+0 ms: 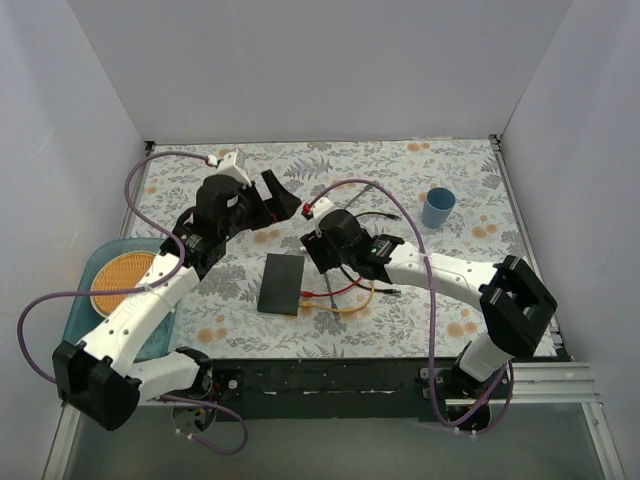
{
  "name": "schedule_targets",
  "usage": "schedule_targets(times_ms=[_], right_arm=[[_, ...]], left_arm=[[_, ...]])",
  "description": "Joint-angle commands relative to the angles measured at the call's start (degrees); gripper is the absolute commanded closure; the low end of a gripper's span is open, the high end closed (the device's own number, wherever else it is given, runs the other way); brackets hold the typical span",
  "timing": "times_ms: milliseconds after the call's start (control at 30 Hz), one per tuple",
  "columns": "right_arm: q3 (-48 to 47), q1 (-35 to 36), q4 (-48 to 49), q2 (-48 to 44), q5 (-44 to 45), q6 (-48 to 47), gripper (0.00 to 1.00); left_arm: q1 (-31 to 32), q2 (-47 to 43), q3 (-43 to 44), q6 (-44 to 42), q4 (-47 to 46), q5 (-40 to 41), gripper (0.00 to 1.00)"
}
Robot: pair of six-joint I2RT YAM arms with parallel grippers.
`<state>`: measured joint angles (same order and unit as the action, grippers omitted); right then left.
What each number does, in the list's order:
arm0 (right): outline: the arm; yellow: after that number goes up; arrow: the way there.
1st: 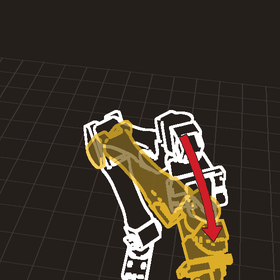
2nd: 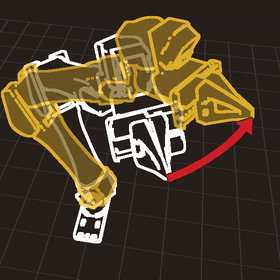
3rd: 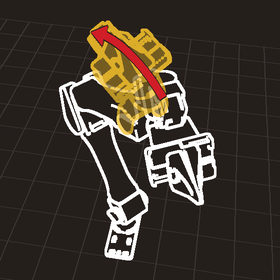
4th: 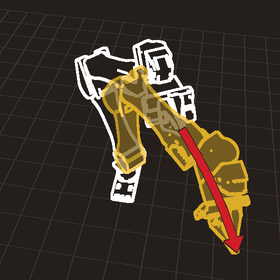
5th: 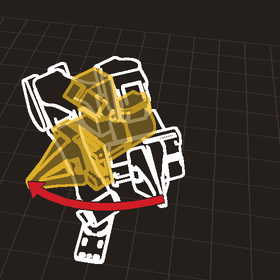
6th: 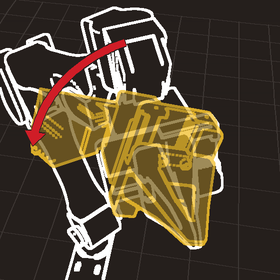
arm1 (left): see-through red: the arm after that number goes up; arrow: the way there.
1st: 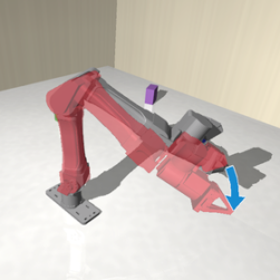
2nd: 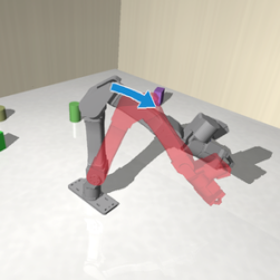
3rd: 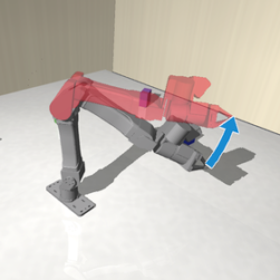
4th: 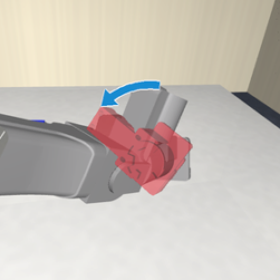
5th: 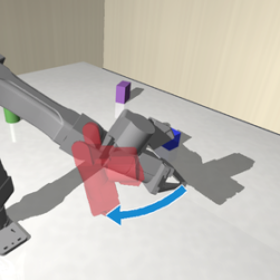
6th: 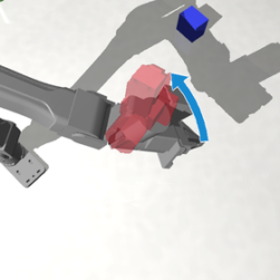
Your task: Insert the plug into the switch port
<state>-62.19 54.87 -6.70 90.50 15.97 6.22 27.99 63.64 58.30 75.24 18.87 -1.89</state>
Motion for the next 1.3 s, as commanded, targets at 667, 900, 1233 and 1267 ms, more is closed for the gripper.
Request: schedule_targets(times_ms=[667, 900, 1233, 1267], right_arm=[[-5.0, -0.7, -6.7, 17.5, -1.4, 9.1, 0.62], [-9.3, -1.3, -8.4, 23.0, -2.9, 8.3, 0.99], [-5.6, -6.9, 4.0, 4.9, -4.5, 9.1, 0.99], [-4.9, -7.1, 5.5, 3.2, -4.5, 9.3, 0.99]], left_arm=[[0.1, -3.7, 0.2, 1.7, -1.3, 0.4, 0.02], [0.1, -4.9, -0.5, 1.0, -1.4, 1.0, 0.02], [0.1, -4.9, -1.3, 0.9, -2.2, 1.2, 0.02], [0.1, -4.8, -1.8, 1.0, -2.7, 0.3, 0.02]])
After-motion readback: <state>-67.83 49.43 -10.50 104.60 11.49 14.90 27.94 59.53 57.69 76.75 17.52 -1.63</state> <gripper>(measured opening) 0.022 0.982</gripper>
